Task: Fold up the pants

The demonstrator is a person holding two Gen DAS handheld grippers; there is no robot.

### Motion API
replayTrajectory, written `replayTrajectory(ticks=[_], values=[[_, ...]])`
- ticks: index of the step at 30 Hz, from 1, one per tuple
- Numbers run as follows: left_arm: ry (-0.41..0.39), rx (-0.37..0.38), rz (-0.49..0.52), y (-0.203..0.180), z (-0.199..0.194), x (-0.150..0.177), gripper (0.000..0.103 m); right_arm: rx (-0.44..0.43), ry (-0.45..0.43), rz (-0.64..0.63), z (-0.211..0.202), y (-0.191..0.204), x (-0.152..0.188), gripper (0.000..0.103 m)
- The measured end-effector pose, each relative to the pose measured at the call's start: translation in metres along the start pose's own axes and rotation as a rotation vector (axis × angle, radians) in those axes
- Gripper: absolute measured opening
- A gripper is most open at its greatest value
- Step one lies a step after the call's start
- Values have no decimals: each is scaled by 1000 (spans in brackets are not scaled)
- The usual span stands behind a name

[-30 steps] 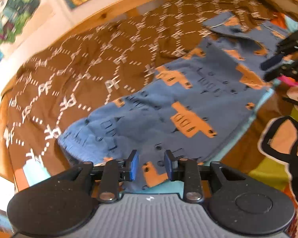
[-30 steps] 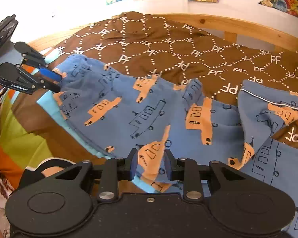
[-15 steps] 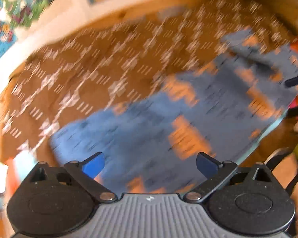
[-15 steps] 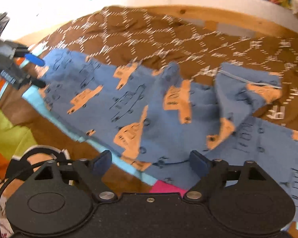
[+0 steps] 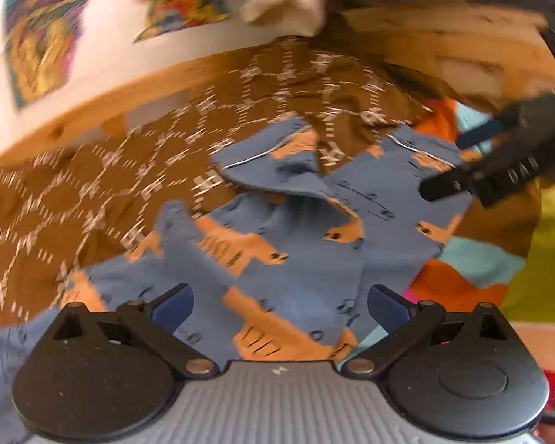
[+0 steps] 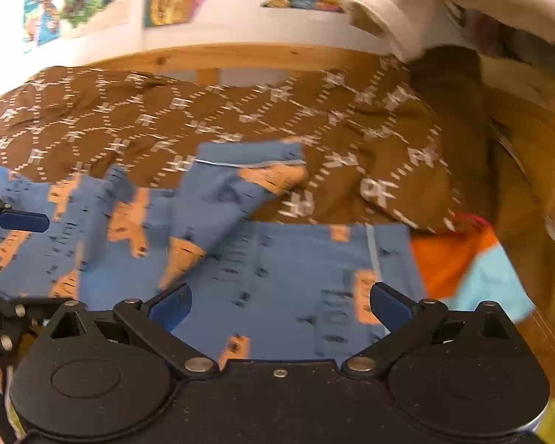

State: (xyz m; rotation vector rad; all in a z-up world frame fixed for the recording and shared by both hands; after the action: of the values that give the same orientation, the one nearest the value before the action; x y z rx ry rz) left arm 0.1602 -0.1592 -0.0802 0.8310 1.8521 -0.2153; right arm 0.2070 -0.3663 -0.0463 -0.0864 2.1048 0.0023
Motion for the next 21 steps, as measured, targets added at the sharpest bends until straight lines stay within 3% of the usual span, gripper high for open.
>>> replayTrajectory(ticks=[3, 6, 10, 16, 21], values=[[-24, 21, 84, -15, 2, 8, 92, 36, 24, -14, -1, -9, 11, 102], [-1, 57, 149, -27, 1, 17, 74, 58, 49, -25, 3, -8, 16, 102], [5, 80, 147, -26, 2, 20, 60, 76, 33, -65, 9, 1, 8, 102], [7, 66, 193, -24, 2, 24, 47, 32, 9, -95, 21, 24, -8, 102], [0, 33, 275, -30, 0, 28, 23, -2, -13, -157, 25, 48, -13, 100]])
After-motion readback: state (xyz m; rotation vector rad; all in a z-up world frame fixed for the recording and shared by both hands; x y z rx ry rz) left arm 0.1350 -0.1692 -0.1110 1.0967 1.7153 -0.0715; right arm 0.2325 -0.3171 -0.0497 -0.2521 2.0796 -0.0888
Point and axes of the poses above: each gripper's, at about its wrist camera, not at the fingertips, and z roughly the way its jaws point, y to its left, x to its underside, the point moved 7 cm from there along z, roughly the way its jaws point, and after that the axes turned 10 degrees about -y, right-handed, at the moved point
